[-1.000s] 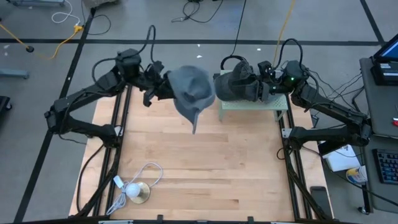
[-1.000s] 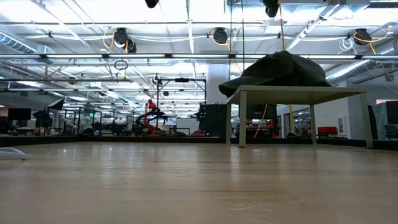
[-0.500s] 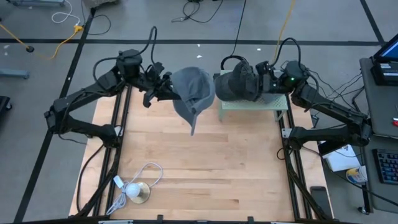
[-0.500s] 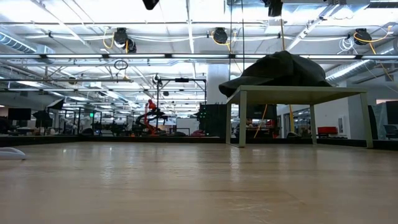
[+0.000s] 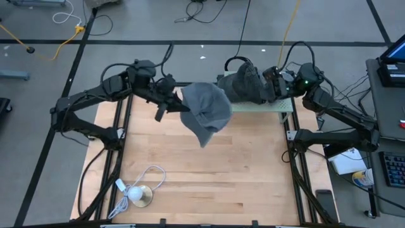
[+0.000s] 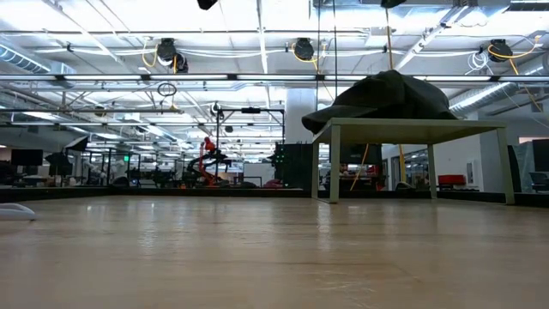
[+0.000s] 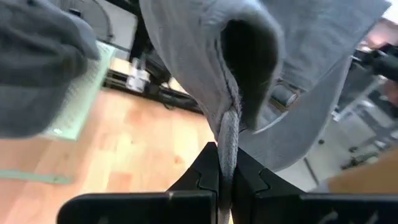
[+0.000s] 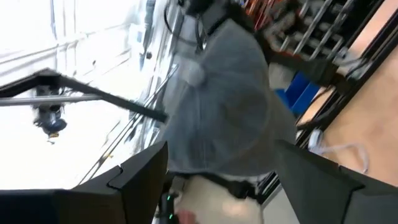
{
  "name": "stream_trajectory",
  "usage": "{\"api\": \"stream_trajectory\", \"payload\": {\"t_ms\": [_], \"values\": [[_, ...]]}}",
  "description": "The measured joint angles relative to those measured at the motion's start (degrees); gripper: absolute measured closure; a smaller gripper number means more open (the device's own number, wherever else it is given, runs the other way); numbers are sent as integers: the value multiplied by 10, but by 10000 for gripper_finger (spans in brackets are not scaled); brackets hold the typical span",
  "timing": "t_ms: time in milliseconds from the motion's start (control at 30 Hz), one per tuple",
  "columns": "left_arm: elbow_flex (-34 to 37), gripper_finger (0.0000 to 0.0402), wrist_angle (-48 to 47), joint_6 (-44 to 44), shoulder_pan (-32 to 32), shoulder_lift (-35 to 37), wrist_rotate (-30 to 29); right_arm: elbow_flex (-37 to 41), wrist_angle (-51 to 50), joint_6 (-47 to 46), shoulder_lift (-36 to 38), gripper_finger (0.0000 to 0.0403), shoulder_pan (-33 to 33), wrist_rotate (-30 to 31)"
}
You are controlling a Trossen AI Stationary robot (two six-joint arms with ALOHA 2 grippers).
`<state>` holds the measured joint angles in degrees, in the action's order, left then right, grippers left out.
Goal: Pick & Place hat
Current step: Stack the gray cap on the gray cap on the shelf
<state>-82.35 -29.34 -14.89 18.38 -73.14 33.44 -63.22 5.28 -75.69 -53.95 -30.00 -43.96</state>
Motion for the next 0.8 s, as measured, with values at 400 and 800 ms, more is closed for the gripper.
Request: {"api": "stream_trajectory", "payload": {"t_ms": [400, 800], "values": [[-183, 394, -135, -5, -79, -131, -96, 0, -6, -28, 24, 122, 5, -45], [-308, 394, -190, 7, -92, -236, -95, 0, -69, -14, 23, 122, 5, -73]]}}
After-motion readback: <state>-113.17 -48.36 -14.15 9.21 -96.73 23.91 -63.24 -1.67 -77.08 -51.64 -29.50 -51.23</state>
